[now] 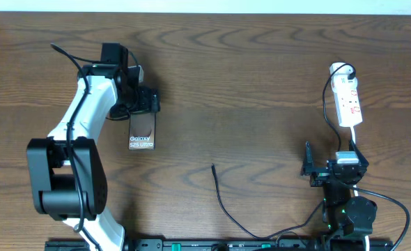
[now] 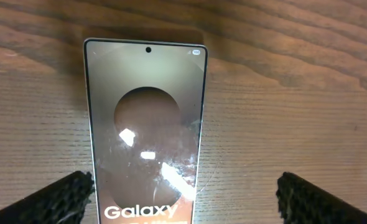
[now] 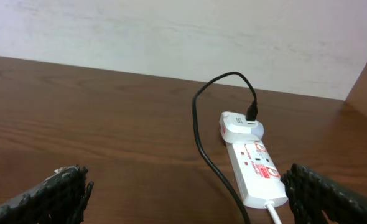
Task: Plug charger to phone and switch on socket
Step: 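Move the left gripper forward over the silver phone and lower it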
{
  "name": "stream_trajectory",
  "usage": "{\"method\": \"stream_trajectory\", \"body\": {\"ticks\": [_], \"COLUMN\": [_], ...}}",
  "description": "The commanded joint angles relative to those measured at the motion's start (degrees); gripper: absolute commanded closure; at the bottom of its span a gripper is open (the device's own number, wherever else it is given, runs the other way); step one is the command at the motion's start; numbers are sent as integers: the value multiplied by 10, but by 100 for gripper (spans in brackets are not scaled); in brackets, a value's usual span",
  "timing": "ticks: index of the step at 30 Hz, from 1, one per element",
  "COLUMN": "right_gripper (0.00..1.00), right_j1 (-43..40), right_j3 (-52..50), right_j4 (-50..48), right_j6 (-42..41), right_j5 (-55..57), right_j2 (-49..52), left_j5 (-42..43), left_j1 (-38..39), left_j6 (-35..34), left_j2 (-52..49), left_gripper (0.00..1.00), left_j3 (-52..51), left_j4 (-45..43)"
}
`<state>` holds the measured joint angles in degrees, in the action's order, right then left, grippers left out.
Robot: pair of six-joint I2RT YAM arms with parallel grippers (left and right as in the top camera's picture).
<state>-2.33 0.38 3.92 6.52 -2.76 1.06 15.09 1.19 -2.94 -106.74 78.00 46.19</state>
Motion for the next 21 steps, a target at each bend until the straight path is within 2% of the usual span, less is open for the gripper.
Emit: {"method": "stream_trajectory", "body": {"ticks": [1,5,10,21], "right_gripper": [1,1,1,1], "right_j1": [5,5,5,5], "right_j3": [0,0,0,0], "right_j4": [2,2,2,2], "right_j6": [4,4,4,4], "right_j5": [3,3,3,3], "right_j2": [-3,-3,-3,-3], "left_j5": [7,-4,-57,-75], "left_j1": [-1,-1,-1,-1], "left_j6": [1,1,1,2], "left_j2": [-3,-3,-3,-3], "left_gripper": [3,2,2,2], "left_j3": [8,6,-11,-16], "left_j4": [2,2,1,-3]}}
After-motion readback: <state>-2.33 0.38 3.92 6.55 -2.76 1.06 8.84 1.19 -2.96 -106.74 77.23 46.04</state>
